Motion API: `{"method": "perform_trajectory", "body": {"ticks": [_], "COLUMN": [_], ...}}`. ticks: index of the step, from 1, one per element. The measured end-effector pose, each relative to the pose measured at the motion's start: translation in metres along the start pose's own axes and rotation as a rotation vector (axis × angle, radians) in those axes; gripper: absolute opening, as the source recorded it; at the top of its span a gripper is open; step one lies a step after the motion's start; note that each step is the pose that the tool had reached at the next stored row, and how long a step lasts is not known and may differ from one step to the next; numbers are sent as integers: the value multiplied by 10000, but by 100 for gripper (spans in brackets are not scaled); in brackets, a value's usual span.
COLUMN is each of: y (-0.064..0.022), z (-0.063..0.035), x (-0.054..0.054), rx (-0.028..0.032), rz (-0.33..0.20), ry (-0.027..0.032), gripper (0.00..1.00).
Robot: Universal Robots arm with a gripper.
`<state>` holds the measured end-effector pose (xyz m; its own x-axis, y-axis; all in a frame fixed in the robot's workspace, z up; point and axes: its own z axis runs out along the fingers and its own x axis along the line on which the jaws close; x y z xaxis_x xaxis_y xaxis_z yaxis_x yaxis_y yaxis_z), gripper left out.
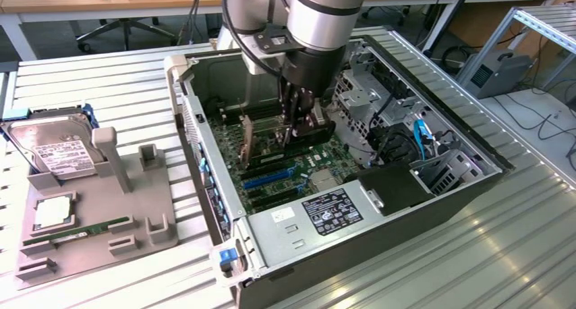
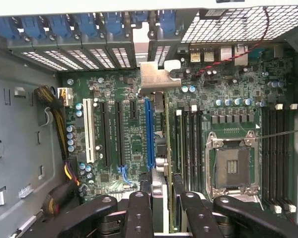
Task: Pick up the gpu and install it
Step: 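Insert the gpu into the slot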
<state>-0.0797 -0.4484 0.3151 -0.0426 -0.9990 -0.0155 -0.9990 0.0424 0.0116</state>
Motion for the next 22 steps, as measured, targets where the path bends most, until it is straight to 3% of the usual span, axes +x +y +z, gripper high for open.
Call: {"method": "perform_trajectory", "body": {"ticks": [22], "y": [221], "z": [234], "x": [21], "rx": [0], "rz": [-1], "ry": [1], "gripper": [27]}}
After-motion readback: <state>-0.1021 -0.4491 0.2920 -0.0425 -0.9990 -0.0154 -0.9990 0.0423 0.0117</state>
